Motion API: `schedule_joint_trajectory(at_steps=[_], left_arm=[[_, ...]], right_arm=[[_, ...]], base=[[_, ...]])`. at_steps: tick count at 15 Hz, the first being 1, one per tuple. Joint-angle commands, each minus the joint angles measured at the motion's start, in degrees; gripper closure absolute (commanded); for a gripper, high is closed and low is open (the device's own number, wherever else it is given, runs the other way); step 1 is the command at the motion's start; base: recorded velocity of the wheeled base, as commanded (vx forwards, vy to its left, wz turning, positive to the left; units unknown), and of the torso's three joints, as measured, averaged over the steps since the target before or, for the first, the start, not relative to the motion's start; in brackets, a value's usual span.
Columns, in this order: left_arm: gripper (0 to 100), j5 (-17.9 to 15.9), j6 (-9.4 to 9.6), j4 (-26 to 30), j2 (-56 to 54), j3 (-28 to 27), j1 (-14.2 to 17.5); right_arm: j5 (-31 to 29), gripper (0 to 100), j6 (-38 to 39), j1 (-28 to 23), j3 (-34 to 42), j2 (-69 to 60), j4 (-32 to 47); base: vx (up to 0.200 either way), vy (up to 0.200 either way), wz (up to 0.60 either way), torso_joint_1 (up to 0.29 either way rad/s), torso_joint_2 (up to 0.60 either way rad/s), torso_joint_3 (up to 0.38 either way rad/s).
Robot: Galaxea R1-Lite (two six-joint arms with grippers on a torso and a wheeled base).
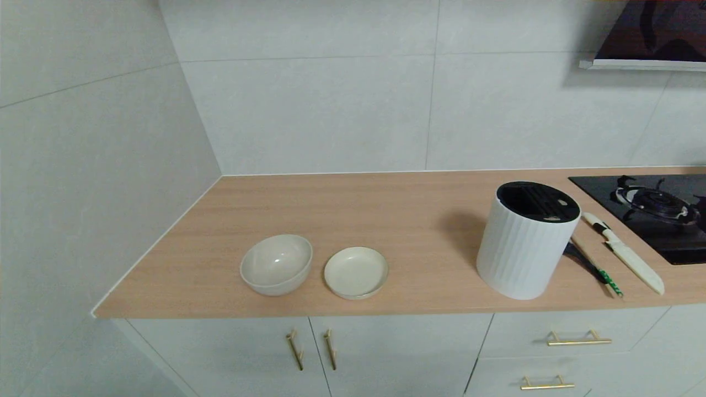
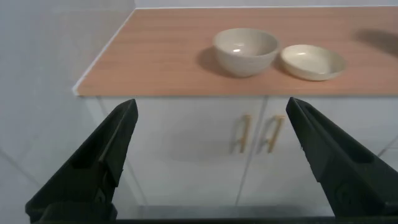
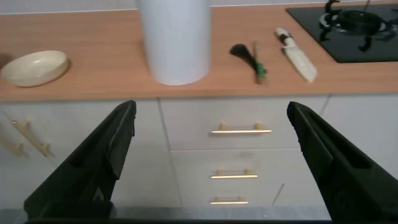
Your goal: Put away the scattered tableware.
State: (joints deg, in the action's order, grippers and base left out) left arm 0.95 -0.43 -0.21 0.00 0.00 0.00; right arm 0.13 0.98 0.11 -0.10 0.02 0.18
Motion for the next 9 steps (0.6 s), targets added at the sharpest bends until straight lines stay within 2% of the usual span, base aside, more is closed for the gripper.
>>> schedule_joint_trajectory(at_steps=[1,9], left_arm=[[0,0.02,-0.01,-0.06,0.0,0.0,0.0],[0,0.02,-0.1,-0.06,0.0,0.0,0.0]], right_arm=[[0.04,0,-0.01,-0.02,0.01,-0.02,-0.01],[0.04,0,-0.01,-0.02,0.01,-0.02,-0.01]], base=[[0.0,0.2,0.0,-0.002,0.0,0.002],[0.0,0.2,0.0,0.004,0.0,0.002]])
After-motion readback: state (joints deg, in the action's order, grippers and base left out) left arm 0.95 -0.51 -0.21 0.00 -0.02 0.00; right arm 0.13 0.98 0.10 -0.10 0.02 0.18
